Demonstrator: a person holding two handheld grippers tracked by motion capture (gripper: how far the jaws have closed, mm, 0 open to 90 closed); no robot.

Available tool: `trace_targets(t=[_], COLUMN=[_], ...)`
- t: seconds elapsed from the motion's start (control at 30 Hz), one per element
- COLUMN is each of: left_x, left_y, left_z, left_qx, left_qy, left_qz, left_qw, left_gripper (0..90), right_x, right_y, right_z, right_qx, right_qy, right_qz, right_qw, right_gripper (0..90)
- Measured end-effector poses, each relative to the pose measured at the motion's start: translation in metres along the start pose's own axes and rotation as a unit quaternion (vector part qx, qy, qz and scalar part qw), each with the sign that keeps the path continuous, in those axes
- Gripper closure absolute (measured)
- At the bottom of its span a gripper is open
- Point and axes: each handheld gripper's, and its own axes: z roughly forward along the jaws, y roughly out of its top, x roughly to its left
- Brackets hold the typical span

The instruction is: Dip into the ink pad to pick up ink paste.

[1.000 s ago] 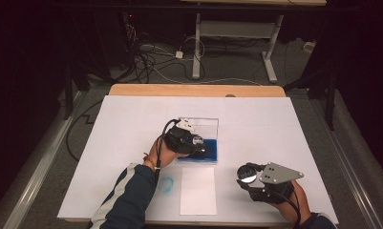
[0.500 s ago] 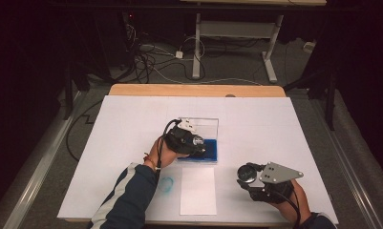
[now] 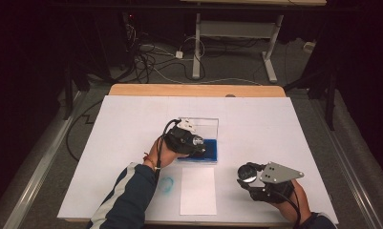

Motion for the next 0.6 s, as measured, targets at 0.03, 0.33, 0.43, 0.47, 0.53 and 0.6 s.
trace_targets(t=[0.03, 0.33, 0.43, 0.47, 0.53, 0.6], left_x=[-0.0005, -0.0028, -0.0044, -0.0047, -0.0044, -0.0035], left_y=[0.0002, 0.0021, 0.0032, 0.0036, 0.0047, 0.005], left_z=[0.0004, 0.0001, -0.0005, -0.0004, -0.0003, -0.0005], left_qx=[0.0, 0.009, 0.015, 0.017, 0.022, 0.023], left_qy=[0.001, 0.009, 0.015, 0.016, 0.017, 0.015], left_qz=[0.0, 0.008, 0.012, 0.013, 0.013, 0.012], left_qw=[1.0, 0.9999, 0.9997, 0.9996, 0.9995, 0.9996], left_gripper=[54.3, 54.2, 54.2, 54.3, 54.2, 54.2], right_x=[0.0, -0.0003, -0.0004, -0.0006, -0.0008, -0.001], right_y=[0.0, -0.0001, 0.0, -0.0001, -0.0002, -0.0002], right_z=[0.0, -0.0005, -0.0004, -0.0002, 0.0003, -0.0001], right_qx=[-0.001, -0.001, -0.001, -0.001, 0.001, 0.0], right_qy=[0.001, 0.001, 0.001, 0.003, 0.003, 0.002], right_qz=[0.0, 0.0, 0.0, 0.0, 0.001, 0.001], right_qw=[1.0, 1.0, 1.0, 1.0, 1.0, 1.0], right_gripper=[38.9, 38.9, 38.9, 38.9, 38.9, 38.9])
